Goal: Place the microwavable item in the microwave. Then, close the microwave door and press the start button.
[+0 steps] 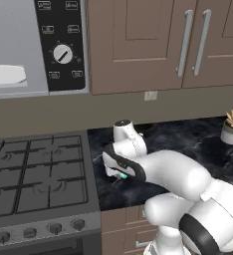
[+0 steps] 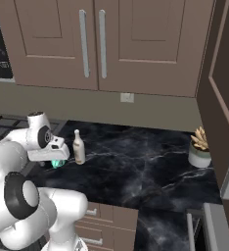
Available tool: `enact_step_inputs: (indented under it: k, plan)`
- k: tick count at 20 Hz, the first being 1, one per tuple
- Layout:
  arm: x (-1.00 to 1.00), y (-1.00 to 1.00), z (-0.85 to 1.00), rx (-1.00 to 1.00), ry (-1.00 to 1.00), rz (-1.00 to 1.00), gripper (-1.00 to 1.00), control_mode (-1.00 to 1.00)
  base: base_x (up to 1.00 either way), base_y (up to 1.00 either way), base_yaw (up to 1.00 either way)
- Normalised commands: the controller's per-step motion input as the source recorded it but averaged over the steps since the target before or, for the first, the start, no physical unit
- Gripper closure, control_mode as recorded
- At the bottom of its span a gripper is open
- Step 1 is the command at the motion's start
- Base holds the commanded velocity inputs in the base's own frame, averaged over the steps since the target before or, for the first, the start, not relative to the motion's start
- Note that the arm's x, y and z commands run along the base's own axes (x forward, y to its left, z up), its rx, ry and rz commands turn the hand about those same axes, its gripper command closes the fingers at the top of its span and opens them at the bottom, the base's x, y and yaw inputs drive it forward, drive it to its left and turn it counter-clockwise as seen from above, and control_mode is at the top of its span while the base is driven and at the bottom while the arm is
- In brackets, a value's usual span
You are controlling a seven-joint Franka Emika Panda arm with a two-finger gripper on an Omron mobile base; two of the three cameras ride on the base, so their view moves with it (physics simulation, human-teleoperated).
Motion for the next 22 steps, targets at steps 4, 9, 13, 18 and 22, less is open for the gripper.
enact_step_inputs:
  k: [4, 9, 13, 18, 22]
  plan:
    - [0.29, 0.14, -0.20, 0.00, 0.03, 0.00, -1.00, -1.00, 0.00, 0.00, 0.00]
    - [0.16, 0.15, -0.29, 0.00, 0.02, 0.00, -1.00, -1.00, 0.00, 0.00, 0.00]
    - [0.23, 0.09, -0.23, 0.00, 0.01, 0.00, -1.00, -1.00, 0.00, 0.00, 0.00]
    - [0.18, 0.00, -0.17, 0.02, 0.00, 0.00, -1.00, -1.00, 0.00, 0.00, 0.00]
    - [0.00, 0.00, -0.18, 0.01, 0.00, 0.00, 1.00, -1.00, 0.00, 0.00, 0.00]
